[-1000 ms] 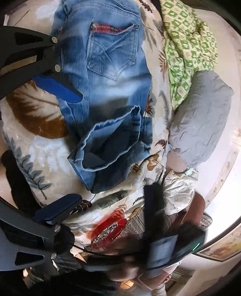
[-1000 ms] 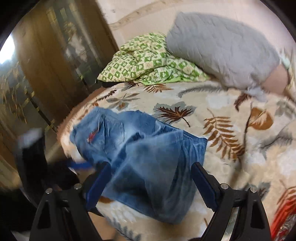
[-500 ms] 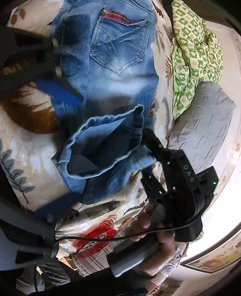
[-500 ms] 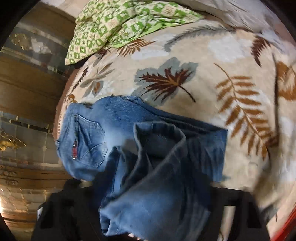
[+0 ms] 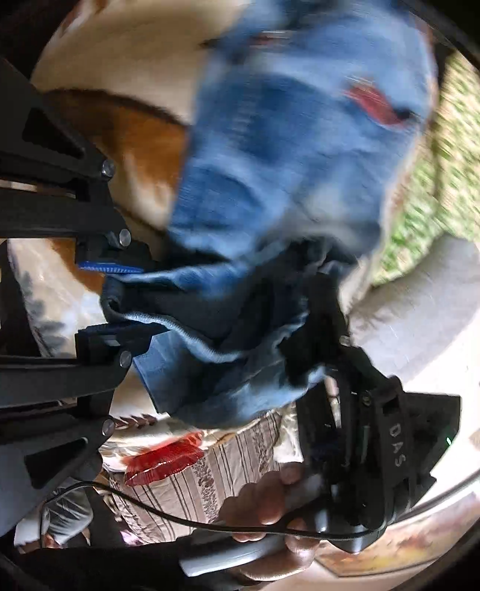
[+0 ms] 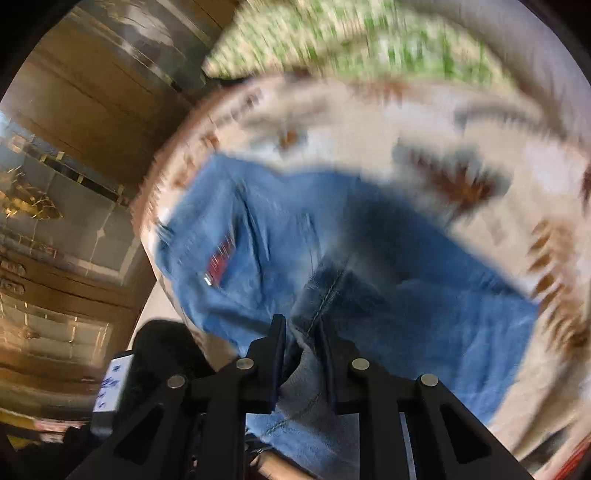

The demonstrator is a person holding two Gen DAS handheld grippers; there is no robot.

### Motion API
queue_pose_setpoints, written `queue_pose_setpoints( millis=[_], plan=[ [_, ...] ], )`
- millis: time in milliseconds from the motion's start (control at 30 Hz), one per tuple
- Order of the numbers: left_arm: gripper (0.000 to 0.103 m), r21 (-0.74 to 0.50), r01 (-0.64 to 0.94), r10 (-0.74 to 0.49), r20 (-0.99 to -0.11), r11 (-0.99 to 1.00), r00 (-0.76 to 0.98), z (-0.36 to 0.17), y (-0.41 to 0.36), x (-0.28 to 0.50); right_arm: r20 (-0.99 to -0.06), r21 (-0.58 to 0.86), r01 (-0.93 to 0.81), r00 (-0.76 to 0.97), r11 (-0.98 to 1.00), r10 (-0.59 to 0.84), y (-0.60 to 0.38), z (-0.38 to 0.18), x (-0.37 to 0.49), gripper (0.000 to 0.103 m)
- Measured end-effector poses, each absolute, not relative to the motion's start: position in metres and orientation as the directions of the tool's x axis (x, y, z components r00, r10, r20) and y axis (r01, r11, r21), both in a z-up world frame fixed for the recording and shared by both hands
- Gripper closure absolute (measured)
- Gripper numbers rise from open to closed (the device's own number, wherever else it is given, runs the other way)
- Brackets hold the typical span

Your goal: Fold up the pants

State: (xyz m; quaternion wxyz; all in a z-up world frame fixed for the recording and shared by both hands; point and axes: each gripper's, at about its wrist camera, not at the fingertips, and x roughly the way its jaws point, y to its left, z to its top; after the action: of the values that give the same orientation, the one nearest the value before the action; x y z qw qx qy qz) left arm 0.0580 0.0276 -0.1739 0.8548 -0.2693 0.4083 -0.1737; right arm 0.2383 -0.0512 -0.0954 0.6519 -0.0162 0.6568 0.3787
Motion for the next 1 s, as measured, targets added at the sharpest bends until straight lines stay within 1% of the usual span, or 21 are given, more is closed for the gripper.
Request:
queue_pose_setpoints(
  millis=[33,67,100,133,167,200,233,300,400,467,533,600,633,700,767,867,1000],
  plan=[
    [0.079,-0.615,0.073,-0.525,-0.598,0.785,0.605,-0.178,0.028,0.056,-0.881,0.469,-0.483,-0.190,0.740,0.434,-0.049,-0.113,0.238,0.064],
    [0.077,-0.624,0.079,-0.532,-0.586,0.778,0.611,-0.178,0.029,0.054,-0.889,0.455,-0.472,-0.199,0.755,0.412,-0.049,-0.121,0.237,0.054],
    [0.069,-0.632,0.087,-0.543,-0.579,0.770,0.608,-0.176,0.029,0.053,-0.887,0.460,-0.465,-0.203,0.757,0.414,-0.051,-0.124,0.237,0.037],
    [0.051,-0.642,0.096,-0.556,-0.569,0.761,0.606,-0.175,0.030,0.052,-0.873,0.485,-0.457,-0.203,0.746,0.443,-0.054,-0.121,0.237,0.036],
    [0.040,-0.661,0.106,-0.576,-0.551,0.743,0.604,-0.173,0.031,0.051,-0.864,0.500,-0.453,-0.200,0.738,0.463,-0.056,-0.116,0.237,0.035],
    [0.019,-0.683,0.113,-0.594,-0.525,0.721,0.610,-0.169,0.032,0.047,-0.850,0.519,-0.450,-0.190,0.726,0.491,-0.062,-0.107,0.239,0.033],
    [0.009,-0.691,0.116,-0.593,-0.507,0.714,0.626,-0.164,0.034,0.043,-0.840,0.531,-0.451,-0.173,0.717,0.513,-0.068,-0.096,0.241,0.027],
    [0.008,-0.702,0.131,-0.600,-0.479,0.700,0.640,-0.156,0.037,0.038,-0.826,0.544,-0.461,-0.147,0.701,0.544,-0.083,-0.077,0.244,0.023],
    [0.007,-0.732,0.131,-0.630,-0.463,0.668,0.623,-0.153,0.041,0.040,-0.825,0.511,-0.510,-0.067,0.692,0.561,-0.109,-0.050,0.251,0.022],
    [0.007,-0.763,0.099,-0.649,-0.464,0.638,0.603,-0.157,0.043,0.045,-0.845,0.429,-0.580,0.014,0.693,0.535,-0.123,-0.036,0.253,0.022],
    [0.007,-0.811,0.060,-0.676,-0.443,0.583,0.589,-0.161,0.049,0.049,-0.865,0.298,-0.673,0.110,0.678,0.490,-0.130,-0.024,0.253,0.022],
    [0.007,-0.847,0.019,-0.695,-0.423,0.532,0.582,-0.163,0.051,0.054,-0.877,0.120,-0.780,0.207,0.615,0.433,-0.134,-0.021,0.247,0.022],
    [0.007,-0.861,-0.006,-0.699,-0.418,0.509,0.581,-0.163,0.053,0.057,-0.889,0.045,-0.817,0.230,0.575,0.396,-0.133,-0.024,0.244,0.022],
    [0.007,-0.884,-0.063,-0.706,-0.411,0.464,0.577,-0.166,0.055,0.063,-0.910,-0.041,-0.851,0.248,0.523,0.333,-0.130,-0.036,0.244,0.022],
    [0.007,-0.888,-0.117,-0.708,-0.429,0.445,0.561,-0.167,0.056,0.071,-0.923,-0.106,-0.871,0.266,0.479,0.279,-0.125,-0.050,0.246,0.022],
    [0.006,-0.857,-0.202,-0.685,-0.503,0.474,0.527,-0.168,0.051,0.084,-0.925,-0.144,-0.893,0.275,0.427,0.263,-0.117,-0.068,0.253,0.022],
    [0.008,-0.846,-0.249,-0.684,-0.528,0.470,0.503,-0.178,0.045,0.091,-0.938,-0.094,-0.918,0.212,0.385,0.275,-0.102,-0.091,0.260,0.022]
  ],
)
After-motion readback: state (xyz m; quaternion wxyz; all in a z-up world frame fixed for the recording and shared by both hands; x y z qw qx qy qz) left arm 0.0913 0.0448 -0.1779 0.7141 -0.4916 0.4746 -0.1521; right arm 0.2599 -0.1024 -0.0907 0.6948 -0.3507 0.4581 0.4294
